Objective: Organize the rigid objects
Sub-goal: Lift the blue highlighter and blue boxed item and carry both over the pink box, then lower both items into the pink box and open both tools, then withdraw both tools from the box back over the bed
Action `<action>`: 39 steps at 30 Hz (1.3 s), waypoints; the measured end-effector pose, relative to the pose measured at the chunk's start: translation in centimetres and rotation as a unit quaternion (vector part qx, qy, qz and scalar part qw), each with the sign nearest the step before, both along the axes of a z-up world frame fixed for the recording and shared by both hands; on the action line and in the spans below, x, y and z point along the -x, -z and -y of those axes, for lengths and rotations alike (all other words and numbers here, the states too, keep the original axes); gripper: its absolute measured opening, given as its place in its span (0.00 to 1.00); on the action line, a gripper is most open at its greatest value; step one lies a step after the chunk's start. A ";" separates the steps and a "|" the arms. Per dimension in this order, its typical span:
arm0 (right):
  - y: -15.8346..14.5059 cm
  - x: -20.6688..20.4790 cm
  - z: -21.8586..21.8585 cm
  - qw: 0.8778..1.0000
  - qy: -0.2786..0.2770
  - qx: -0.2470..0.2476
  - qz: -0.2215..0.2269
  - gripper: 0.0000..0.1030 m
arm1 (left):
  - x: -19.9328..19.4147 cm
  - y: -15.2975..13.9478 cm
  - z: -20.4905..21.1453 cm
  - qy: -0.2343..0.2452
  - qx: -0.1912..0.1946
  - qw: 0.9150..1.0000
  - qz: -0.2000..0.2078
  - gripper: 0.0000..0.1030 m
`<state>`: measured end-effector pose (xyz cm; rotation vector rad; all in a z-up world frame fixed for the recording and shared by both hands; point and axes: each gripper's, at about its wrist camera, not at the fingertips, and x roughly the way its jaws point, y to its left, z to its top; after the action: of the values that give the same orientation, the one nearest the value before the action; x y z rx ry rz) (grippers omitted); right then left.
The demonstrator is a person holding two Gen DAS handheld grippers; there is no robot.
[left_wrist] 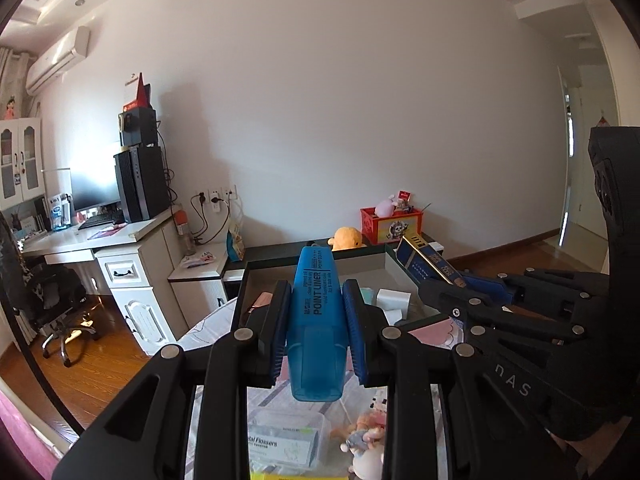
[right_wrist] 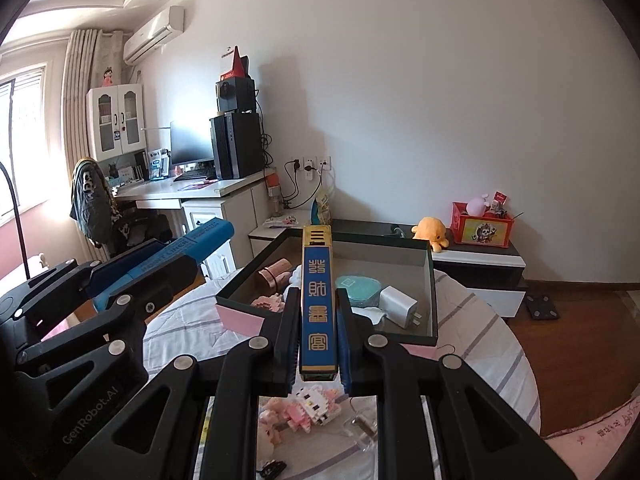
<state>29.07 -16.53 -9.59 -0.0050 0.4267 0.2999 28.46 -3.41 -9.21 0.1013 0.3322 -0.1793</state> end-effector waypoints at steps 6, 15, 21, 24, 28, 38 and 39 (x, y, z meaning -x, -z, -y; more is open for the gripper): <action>1.5 -7.3 -0.4 0.999 -0.015 0.013 -0.047 0.15 | -9.1 1.7 -0.9 0.005 0.010 0.998 -0.069 0.26; 6.3 -15.6 -2.8 0.988 -0.040 0.045 -0.139 0.16 | -18.6 6.4 -1.3 -0.008 -0.006 0.987 -0.162 0.26; 7.8 -17.4 -3.5 0.983 -0.042 0.057 -0.167 0.16 | -19.9 8.1 -1.5 -0.018 -0.008 0.982 -0.188 0.26; 7.6 -17.6 -3.6 0.983 -0.042 0.060 -0.169 0.16 | -19.4 7.8 -1.6 -0.025 -0.009 0.983 -0.183 0.27; 6.8 -16.9 -3.4 0.986 -0.029 0.053 -0.158 0.31 | -17.7 6.2 -2.5 -0.046 -0.010 0.986 -0.162 0.47; 0.3 -7.5 -0.7 0.997 0.017 0.000 -0.071 0.82 | -5.4 0.1 -5.6 -0.085 0.028 0.995 -0.038 1.00; -0.3 -6.2 -0.5 0.998 0.020 -0.002 -0.059 0.83 | -3.9 -0.4 -5.6 -0.087 0.028 0.996 -0.025 1.00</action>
<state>35.24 -16.05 -9.34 0.0254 0.5421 0.2616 32.41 2.23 -8.80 0.0116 0.3840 -0.0192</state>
